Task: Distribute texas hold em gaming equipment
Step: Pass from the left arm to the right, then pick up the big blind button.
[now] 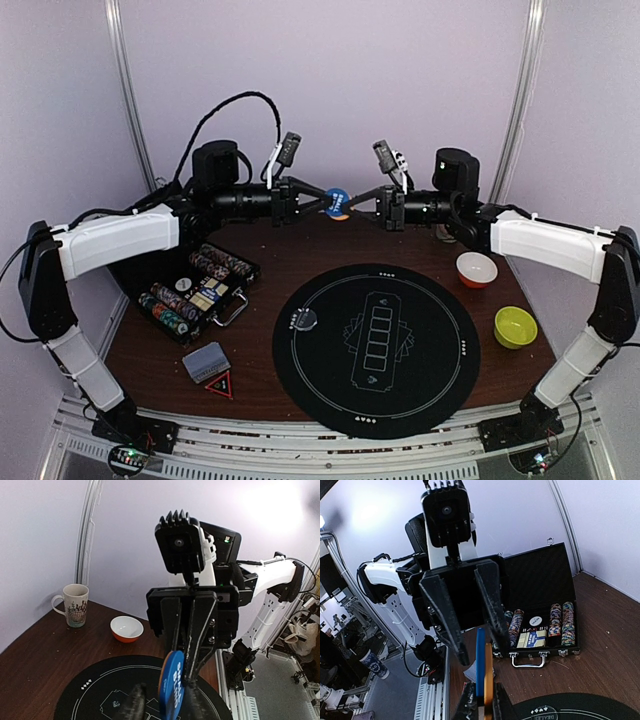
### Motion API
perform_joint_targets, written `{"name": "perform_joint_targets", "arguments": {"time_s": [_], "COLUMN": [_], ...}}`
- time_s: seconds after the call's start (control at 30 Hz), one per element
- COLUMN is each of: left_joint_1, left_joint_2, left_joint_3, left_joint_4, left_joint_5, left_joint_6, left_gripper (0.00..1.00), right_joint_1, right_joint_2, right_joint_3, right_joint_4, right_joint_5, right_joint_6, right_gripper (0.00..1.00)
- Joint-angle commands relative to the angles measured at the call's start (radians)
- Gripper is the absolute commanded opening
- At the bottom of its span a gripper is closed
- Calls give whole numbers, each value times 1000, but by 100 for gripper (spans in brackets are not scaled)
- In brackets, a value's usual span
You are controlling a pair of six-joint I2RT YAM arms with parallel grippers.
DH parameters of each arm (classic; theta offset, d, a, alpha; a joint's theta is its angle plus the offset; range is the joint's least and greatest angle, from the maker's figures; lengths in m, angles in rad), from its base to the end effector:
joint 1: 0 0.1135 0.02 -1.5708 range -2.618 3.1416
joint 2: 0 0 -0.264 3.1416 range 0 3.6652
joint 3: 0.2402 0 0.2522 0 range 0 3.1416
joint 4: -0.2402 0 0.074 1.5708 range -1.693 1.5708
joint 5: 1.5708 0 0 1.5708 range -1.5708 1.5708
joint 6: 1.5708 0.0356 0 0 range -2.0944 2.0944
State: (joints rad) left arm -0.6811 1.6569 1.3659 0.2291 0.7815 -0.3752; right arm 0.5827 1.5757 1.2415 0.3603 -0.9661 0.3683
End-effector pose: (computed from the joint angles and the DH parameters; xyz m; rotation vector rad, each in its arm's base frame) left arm 0.2900 -0.2673 0.3576 0.9089 1.5787 -1.4091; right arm 0.2900 0.2262 0.3563 -0.9969 1.4538 1.4531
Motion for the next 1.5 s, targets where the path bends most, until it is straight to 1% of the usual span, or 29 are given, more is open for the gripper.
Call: {"name": "perform_joint_targets", "arguments": {"time_s": [0.0, 0.13, 0.2, 0.23, 0.3, 0.37, 0.43, 0.47, 0.57, 0.63, 0.7, 0.77, 0.93, 1.03, 1.1, 1.13, 1.2, 1.27, 1.33, 1.4, 1.43, 1.47], "left_joint_1": [-4, -6, -12, -16, -24, -31, -41, -47, -66, -75, -78, -79, -78, -78, -79, -79, -80, -80, -81, -81, -82, -82], "left_joint_2": [8, 7, -9, -20, -40, -47, -32, -19, 13, 26, 36, 50, 89, 95, 95, 95, 95, 99, 102, 105, 107, 108], "left_joint_3": [-17, -56, -95, -122, -197, -277, -337, -345, -334, -323, -313, -292, -238, -219, -219, -218, -218, -218, -214, -212, -210, -205], "left_joint_4": [0, 26, 70, 119, 271, 481, 675, 720, 770, 803, 830, 840, 802, 783, 792, 794, 800, 810, 808, 814, 814, 811], "left_joint_5": [-4, 27, 13, -6, -48, -73, -77, -82, -85, -102, -140, -159, -172, -165, -157, -152, -144, -126, -120, -123, -119, -114], "left_joint_6": [53, 68, 90, 96, 69, -6, -73, -87, -99, -94, -97, -111, -126, -123, -129, -128, -128, -130, -131, -135, -137, -139], "left_gripper": [37, 50, 53, 53, 48, 44, 43, 45, 57, 61, 61, 58, 44, 28, 16, 13, 12, 20, 20, 20, 18, 13], "right_joint_1": [2, 2, 2, 2, 2, 2, 2, 2, 2, 2, 2, 2, 3, 3, 3, 3, 3, 4, 4, 4, 3, 3], "right_joint_2": [-47, -54, -60, -62, -60, -60, -62, -62, -66, -68, -73, -75, -79, -78, -79, -80, -80, -81, -83, -83, -82, -82], "right_joint_3": [32, 33, 27, 22, 12, 5, -4, -5, -11, -15, -19, -23, -24, -22, -22, -22, -21, -20, -17, -14, -12, -10], "right_joint_4": [-61, -39, -3, 25, 72, 107, 135, 139, 140, 139, 137, 136, 132, 117, 103, 95, 75, 46, 28, 24, 20, 16], "right_joint_5": [-10, 3, 7, 7, 4, 3, 7, 11, 19, 20, 21, 22, 21, 19, 20, 20, 22, 25, 30, 28, 26, 27], "right_joint_6": [-62, -43, -23, -5, 30, 55, 73, 76, 77, 77, 75, 72, 65, 56, 41, 34, 17, -7, -23, -27, -28, -31], "right_gripper": [0, 0, 0, 0, 0, 0, 0, 0, 0, 0, 0, 0, 0, 0, 0, 0, 0, 0, 0, 0, 0, 0]}}
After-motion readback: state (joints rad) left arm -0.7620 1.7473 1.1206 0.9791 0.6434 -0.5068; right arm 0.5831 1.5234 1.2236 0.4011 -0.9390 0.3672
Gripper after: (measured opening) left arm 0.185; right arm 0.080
